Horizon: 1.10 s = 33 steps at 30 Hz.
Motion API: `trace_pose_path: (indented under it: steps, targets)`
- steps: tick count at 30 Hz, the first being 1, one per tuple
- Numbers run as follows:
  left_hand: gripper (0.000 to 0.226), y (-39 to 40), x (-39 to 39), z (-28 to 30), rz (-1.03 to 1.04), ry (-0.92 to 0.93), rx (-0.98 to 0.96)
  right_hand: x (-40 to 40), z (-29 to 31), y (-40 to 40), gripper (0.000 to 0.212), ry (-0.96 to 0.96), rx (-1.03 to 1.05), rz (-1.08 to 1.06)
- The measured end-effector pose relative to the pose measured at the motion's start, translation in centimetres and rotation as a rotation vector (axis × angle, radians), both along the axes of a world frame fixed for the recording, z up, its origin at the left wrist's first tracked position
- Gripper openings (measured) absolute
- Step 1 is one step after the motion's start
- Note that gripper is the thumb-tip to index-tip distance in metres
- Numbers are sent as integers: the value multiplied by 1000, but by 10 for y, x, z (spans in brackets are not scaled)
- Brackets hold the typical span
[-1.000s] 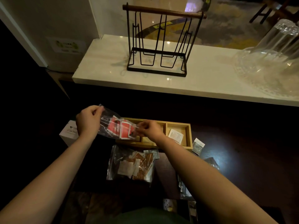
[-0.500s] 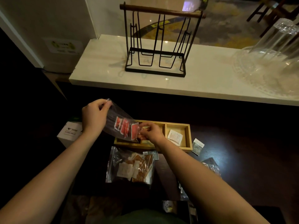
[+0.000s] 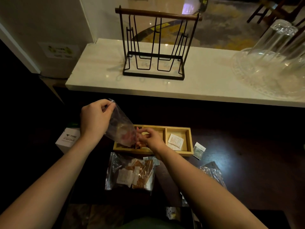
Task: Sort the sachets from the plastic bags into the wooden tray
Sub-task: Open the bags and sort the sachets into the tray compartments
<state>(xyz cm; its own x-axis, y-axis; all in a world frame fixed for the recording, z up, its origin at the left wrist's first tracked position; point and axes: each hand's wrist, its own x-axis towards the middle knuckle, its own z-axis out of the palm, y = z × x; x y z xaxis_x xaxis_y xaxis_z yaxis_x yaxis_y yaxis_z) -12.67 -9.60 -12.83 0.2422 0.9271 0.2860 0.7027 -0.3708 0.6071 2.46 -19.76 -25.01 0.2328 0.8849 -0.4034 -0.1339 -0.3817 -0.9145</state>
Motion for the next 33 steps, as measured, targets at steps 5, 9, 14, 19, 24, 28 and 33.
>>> trace_pose_path:
  steps: [5, 9, 14, 19, 24, 28, 33]
  targets:
    - [23, -3, -4, 5, 5, -5, 17, -2, 4, -2, 25, 6, 2, 1]
    - [22, -3, -6, 11, -9, -59, 64, 2, 12, -7, 24, 27, 45, -23]
    - [18, -3, -14, 6, -51, -90, 127, 18, 29, -14, 33, 64, 94, -67]
    - [17, -8, -14, -9, -55, -74, 64, 33, 32, -21, 45, 32, 62, -86]
    - [16, -13, -7, -19, -142, -220, -86, 39, 32, -29, 29, -39, 63, -1]
    - [11, -22, -1, -34, -160, -243, -198, 54, 26, -44, 9, -106, 30, -163]
    - [13, -45, 5, -56, -228, -136, -322, 111, 1, -70, 10, 32, -191, -663]
